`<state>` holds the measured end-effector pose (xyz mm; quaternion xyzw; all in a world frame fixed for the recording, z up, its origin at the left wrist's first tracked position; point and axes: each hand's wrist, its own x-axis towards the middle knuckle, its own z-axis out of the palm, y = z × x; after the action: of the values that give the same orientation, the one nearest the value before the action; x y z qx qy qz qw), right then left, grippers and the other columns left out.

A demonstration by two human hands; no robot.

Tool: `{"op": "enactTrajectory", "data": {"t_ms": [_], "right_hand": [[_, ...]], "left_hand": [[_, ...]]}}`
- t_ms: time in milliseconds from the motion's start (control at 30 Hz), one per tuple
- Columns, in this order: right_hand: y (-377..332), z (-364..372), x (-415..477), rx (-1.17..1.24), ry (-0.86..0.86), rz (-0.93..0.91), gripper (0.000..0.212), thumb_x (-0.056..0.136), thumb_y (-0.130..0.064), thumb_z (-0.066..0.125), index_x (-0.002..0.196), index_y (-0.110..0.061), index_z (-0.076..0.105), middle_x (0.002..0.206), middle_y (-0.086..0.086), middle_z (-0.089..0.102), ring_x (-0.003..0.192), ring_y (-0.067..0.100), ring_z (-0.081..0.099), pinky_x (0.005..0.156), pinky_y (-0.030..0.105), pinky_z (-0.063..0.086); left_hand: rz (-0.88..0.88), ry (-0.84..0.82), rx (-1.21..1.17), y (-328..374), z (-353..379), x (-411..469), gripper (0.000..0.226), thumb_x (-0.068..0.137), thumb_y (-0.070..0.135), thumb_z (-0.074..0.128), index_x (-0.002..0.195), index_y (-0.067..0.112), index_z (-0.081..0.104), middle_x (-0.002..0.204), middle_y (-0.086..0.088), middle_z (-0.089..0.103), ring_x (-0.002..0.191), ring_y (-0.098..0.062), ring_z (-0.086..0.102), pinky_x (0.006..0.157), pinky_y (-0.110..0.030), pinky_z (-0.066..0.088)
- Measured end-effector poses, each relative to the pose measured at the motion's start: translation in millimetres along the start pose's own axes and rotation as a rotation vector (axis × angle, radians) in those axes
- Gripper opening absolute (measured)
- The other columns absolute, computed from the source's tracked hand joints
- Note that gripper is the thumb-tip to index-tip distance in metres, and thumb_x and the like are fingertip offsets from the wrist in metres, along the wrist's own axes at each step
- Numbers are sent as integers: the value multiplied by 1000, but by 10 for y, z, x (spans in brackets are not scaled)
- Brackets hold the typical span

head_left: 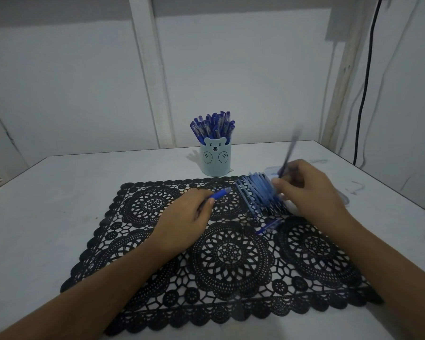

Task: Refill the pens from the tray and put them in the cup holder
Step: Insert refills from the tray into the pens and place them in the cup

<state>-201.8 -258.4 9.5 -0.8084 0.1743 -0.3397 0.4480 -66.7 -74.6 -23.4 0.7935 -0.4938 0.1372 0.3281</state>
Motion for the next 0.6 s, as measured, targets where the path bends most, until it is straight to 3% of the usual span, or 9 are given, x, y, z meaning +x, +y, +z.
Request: {"op": "enactTrajectory", "data": {"t_ms": [67,133,400,600], "right_hand": [[-82,98,-60,428,-80,150,8,88,-6,55,84,-11,51,78,13,67,76,24,68,72,29,57],[-141,189,-116,619,-137,207,7,90,-6,50,85,-10,47,80,16,70,78,24,70,71,29,58],[-166,275,-156,704,-150,229,6,91,-10,48,88,-11,43,82,14,72,74,20,70,71,29,57],[-178,281,-172,709,-208,237,4,93,-12,45,90,-12,42,87,17,71,82,24,70,71,27,58]], "left_hand": [[60,-31,31,21,5,-14,36,91,38,34,111,20,58,84,13,52,72,-5,47,62,-12,36],[92,-63,47,35,3,-24,41,92,42,31,113,20,58,86,15,51,75,-3,49,63,-9,35],[158,-85,-16,42,-1,-20,46,90,42,28,113,15,58,85,8,54,77,-5,47,68,-15,37],[148,-76,-67,53,-9,-16,34,93,31,37,113,13,58,85,9,55,79,-3,48,70,-8,35]]}}
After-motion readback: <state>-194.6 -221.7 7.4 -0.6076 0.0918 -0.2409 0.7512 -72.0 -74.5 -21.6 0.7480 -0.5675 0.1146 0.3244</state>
